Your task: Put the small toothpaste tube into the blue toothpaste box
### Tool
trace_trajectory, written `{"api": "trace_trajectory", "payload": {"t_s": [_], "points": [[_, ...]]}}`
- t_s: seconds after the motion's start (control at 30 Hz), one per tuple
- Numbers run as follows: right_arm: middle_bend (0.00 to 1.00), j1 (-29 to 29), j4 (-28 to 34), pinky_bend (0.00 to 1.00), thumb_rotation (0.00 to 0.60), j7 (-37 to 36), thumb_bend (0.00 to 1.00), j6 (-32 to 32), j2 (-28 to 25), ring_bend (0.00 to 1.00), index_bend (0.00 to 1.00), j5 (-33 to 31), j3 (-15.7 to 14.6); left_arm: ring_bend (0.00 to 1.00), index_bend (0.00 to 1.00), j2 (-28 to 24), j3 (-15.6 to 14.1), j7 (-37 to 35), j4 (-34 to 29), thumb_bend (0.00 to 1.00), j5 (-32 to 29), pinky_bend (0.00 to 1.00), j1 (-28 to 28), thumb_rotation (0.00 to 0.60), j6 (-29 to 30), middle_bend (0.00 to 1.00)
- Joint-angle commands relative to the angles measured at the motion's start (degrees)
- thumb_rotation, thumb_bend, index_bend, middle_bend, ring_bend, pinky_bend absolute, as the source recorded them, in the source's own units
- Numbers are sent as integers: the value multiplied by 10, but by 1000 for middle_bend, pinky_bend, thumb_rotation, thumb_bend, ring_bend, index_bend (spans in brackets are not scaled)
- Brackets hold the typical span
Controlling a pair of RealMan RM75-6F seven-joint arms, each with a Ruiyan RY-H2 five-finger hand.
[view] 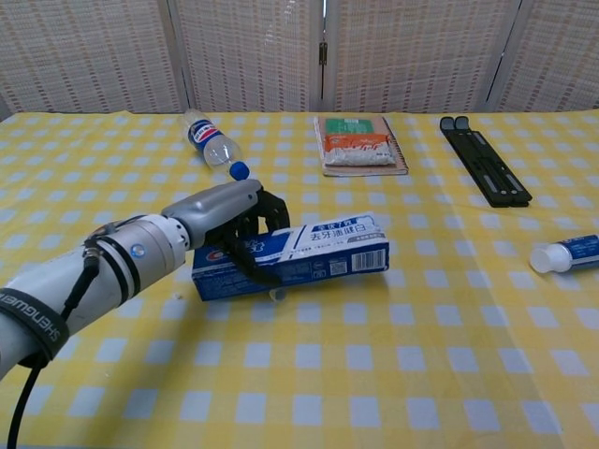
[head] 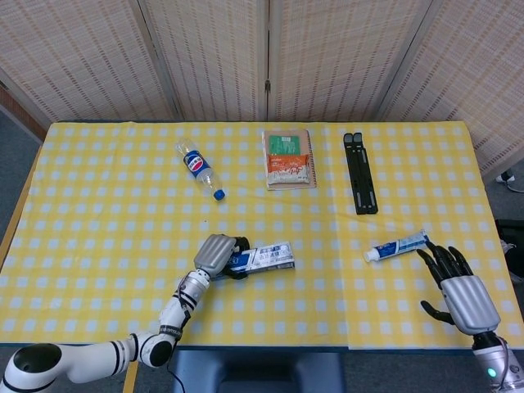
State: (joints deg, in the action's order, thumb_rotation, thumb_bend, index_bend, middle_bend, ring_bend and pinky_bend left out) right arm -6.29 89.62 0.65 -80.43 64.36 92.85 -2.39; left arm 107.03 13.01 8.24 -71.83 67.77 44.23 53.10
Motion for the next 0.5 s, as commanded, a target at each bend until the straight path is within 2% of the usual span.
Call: {"api": "trace_trajectory", "payload": {"t_s": [0.03,0.17,0.33,0.5], "points": [[0,-10,-7,0,600,9,261,13,2,0,0,8,-2,613,555,-35,-16,-29,-59,173,41,497,-21,600,34,703],[0,-51,-19,0,600,29,261,66,-14,0,0,30,-3,602,555,-54,-32,-36,-94,173,82,495,-36,600,73,703],[1,-99,-33,0,600,54,261,129,-34,0,4,27,8,590,539,-67,-33,-27,-114,173,100,495,-46,600,102,703],[94,-138,-59,0,600,46,261,174,-30,41,152,20,20,585,530,-76,-31,-32,-116,178,110,494,-53,600,121,704]]}}
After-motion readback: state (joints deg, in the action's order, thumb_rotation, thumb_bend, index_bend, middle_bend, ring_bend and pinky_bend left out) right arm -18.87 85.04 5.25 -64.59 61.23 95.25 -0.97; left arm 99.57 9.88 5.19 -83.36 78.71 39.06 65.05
